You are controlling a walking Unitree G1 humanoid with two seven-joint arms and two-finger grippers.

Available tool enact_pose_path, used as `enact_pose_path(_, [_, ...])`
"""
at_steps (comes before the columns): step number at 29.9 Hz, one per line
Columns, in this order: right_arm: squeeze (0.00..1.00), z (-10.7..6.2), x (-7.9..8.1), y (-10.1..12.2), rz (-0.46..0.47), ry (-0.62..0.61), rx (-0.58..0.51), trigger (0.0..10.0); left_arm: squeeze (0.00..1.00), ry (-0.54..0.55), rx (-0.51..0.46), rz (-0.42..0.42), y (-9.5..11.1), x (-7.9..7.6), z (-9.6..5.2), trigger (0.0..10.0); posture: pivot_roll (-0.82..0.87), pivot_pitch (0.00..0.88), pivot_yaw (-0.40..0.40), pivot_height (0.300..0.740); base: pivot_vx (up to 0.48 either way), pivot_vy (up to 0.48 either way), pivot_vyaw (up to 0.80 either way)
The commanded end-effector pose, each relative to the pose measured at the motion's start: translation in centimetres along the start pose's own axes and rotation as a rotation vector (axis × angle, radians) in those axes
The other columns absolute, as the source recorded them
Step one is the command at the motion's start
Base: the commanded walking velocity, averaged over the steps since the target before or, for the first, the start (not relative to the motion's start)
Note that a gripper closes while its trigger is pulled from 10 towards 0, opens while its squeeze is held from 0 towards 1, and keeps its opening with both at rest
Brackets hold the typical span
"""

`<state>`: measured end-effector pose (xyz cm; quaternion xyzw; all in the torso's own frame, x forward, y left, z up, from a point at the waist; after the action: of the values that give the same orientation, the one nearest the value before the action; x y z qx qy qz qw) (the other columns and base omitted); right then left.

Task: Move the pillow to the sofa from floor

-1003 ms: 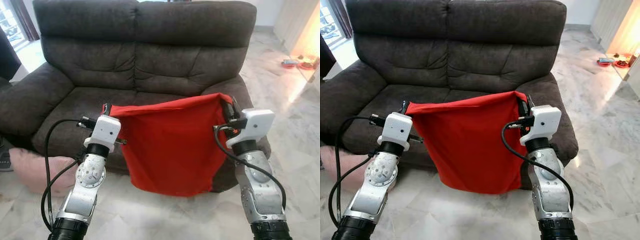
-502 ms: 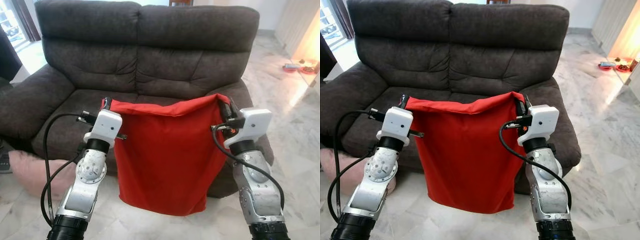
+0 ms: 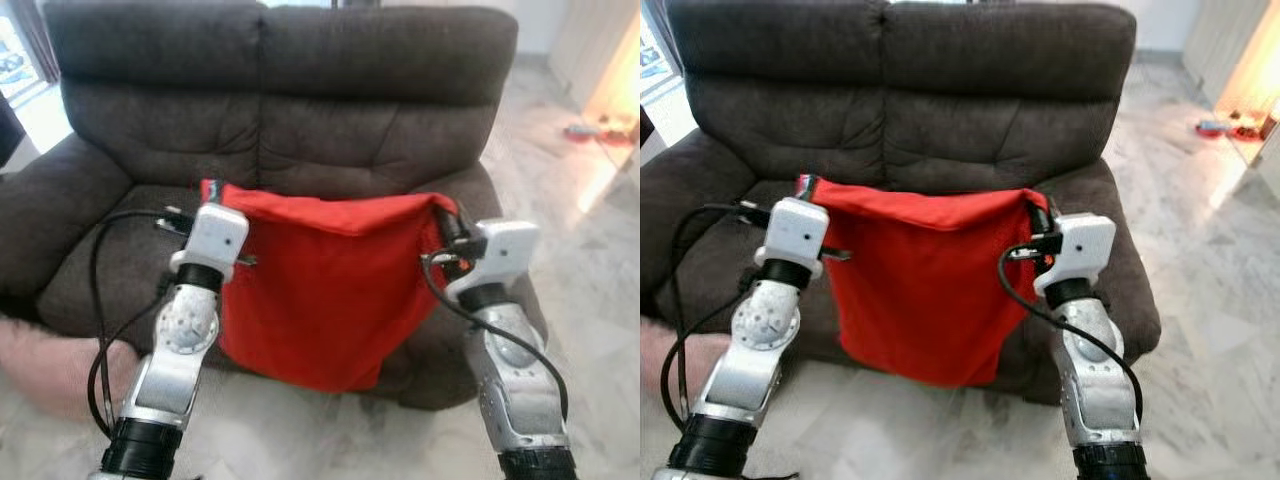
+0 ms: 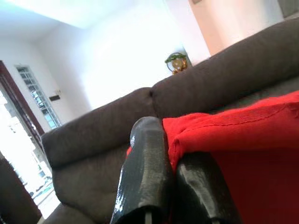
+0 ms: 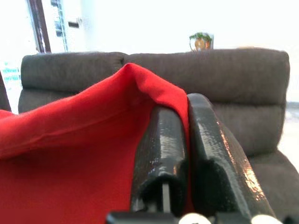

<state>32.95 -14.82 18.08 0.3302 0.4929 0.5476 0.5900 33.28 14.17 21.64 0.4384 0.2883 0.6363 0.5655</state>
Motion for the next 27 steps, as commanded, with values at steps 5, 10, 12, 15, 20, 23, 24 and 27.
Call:
enact_pose_path(5, [0.0,1.1,0.4,3.9,0.014,0.016,-0.154,10.0,0.0,0.038,-0.112,0.02,2.7,1.2,1.0,10.0,0.07,0.0,-0.021,0.74,0.294,0.0,0.0])
enact_pose_path(10, [0.0,1.4,0.6,4.8,0.016,0.029,-0.18,10.0,0.0,0.049,-0.143,0.025,3.7,1.6,1.5,10.0,0.08,0.0,-0.024,0.74,0.294,0.0,0.0])
enact_pose_path(12, [0.0,1.5,0.8,5.0,0.019,0.038,-0.188,10.0,0.0,0.052,-0.158,0.026,4.2,1.7,1.8,10.0,0.08,0.0,-0.024,0.74,0.292,0.0,0.0])
enact_pose_path(15, [0.0,1.5,1.3,5.4,0.02,0.059,-0.201,10.0,0.0,0.056,-0.17,0.026,4.6,1.8,2.0,10.0,0.08,0.0,-0.025,0.74,0.292,0.0,0.0])
enact_pose_path(20, [0.0,1.4,3.0,7.3,0.011,0.157,-0.267,10.0,0.0,0.061,-0.187,0.023,5.1,1.9,2.1,10.0,0.08,0.0,-0.027,0.74,0.295,0.0,0.0])
enact_pose_path(23, [0.0,1.4,3.0,7.4,0.01,0.155,-0.272,10.0,0.0,0.063,-0.194,0.023,5.3,1.9,2.2,10.0,0.08,0.0,-0.028,0.74,0.296,0.0,0.48])
enact_pose_path(24, [0.0,1.4,3.0,7.3,0.012,0.156,-0.267,10.0,0.0,0.064,-0.197,0.022,5.4,1.9,2.3,10.0,0.08,0.0,-0.028,0.74,0.296,0.0,0.8])
enact_pose_path(27, [0.0,1.4,3.0,7.1,0.02,0.154,-0.258,10.0,0.0,0.064,-0.196,0.022,5.4,1.9,2.3,10.0,0.08,0.0,-0.029,0.74,0.294,0.0,0.16])
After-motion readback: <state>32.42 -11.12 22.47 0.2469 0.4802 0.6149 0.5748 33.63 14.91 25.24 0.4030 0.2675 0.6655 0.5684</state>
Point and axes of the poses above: a point about 5 cm out from each wrist's last joint towards the gripper, its own z axis pointing out of the wrist towards the gripper, its own y axis along the axis of the wrist's last joint, x = y × z, the point moved 3 cm from there along z, pointing out of the wrist towards the gripper, and after that the axes turned 14 degrees about -z, right-handed, at the moved point
